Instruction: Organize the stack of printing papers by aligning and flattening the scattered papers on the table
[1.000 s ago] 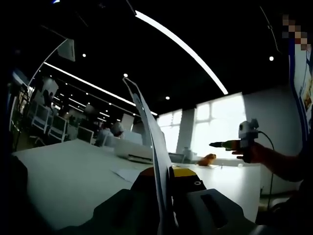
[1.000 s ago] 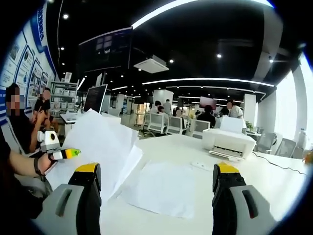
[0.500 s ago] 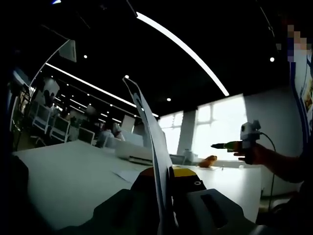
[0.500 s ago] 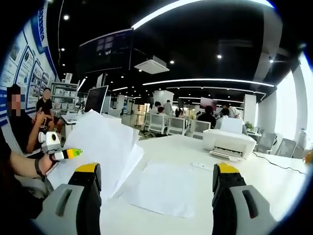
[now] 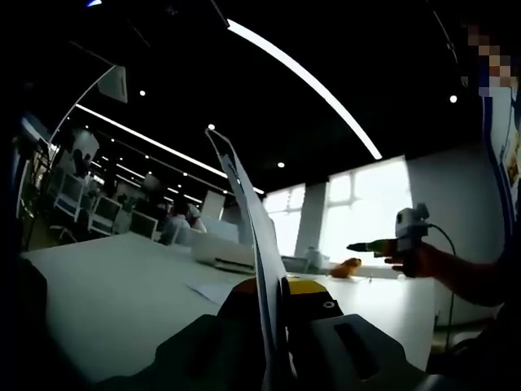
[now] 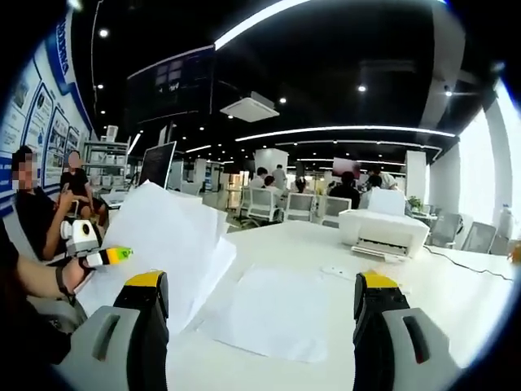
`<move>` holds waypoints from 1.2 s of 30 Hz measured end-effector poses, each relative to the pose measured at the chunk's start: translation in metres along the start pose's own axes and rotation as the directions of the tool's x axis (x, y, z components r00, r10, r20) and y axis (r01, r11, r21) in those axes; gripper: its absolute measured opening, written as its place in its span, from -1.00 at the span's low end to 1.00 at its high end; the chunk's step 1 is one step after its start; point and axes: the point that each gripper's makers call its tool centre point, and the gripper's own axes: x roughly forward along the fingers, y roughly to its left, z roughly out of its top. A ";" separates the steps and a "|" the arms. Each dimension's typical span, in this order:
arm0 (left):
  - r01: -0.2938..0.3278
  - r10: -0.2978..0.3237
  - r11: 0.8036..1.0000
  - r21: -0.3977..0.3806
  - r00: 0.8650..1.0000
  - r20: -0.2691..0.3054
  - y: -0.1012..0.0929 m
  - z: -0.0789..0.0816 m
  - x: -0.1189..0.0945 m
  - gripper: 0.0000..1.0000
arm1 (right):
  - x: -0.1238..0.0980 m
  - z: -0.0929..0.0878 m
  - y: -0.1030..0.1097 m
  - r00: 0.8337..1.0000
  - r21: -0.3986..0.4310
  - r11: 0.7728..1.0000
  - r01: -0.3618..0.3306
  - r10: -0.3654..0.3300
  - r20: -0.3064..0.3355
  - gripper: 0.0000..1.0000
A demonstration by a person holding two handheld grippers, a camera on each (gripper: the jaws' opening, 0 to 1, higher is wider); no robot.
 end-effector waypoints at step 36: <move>0.000 0.001 1.000 -0.024 1.000 0.013 0.001 0.003 -0.002 -0.85 | -0.007 0.007 0.001 1.000 0.019 1.000 0.003 -0.003 0.020 0.79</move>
